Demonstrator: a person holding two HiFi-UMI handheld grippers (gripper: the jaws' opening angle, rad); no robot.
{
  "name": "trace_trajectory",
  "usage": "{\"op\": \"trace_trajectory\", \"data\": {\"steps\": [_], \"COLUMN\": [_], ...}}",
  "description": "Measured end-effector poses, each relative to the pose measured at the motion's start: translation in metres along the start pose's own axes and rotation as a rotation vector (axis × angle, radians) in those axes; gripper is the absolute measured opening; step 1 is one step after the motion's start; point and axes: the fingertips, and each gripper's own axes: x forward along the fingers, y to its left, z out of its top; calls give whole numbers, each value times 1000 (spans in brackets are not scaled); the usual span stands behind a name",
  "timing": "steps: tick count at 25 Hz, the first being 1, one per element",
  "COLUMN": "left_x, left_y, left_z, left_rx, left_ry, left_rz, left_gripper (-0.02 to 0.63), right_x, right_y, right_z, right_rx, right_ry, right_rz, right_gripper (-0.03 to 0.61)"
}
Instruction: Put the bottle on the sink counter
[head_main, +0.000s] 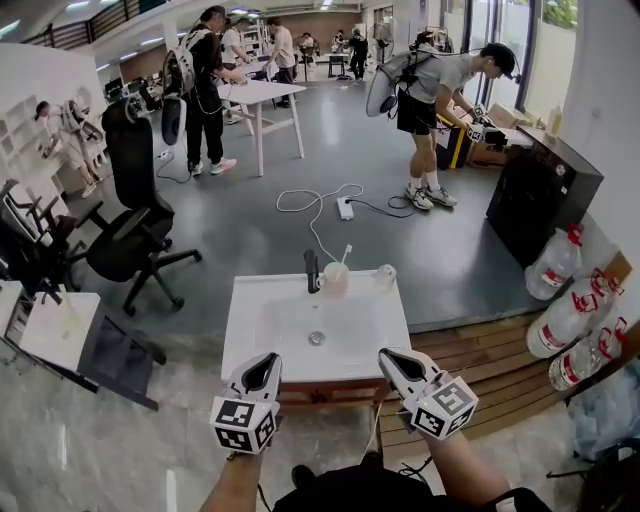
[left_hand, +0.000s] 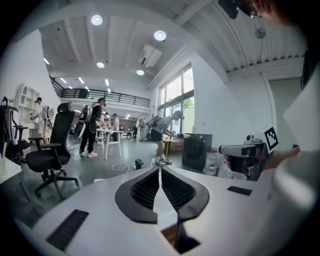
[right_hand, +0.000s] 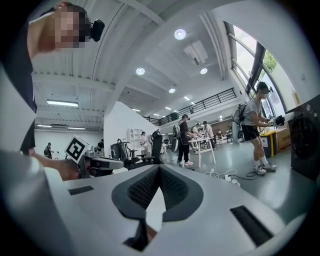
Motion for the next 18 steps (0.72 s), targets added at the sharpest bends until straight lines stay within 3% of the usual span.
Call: {"op": "trace_trajectory", "data": {"steps": [7,18], "left_x": [-9,-4], "left_y": [16,4], "left_z": [-3,4], "left_rx": [-14,-15], "left_ry": [-13,-28], "left_rz": [-6,-15], "left_gripper": [21,21], "right_x": [8,-6], "right_y": [27,10], "right_z": [3,4], "right_rx": [-50,-28], "right_ry": [1,3], "right_rz": [27,-12], "right_gripper": [14,14]}}
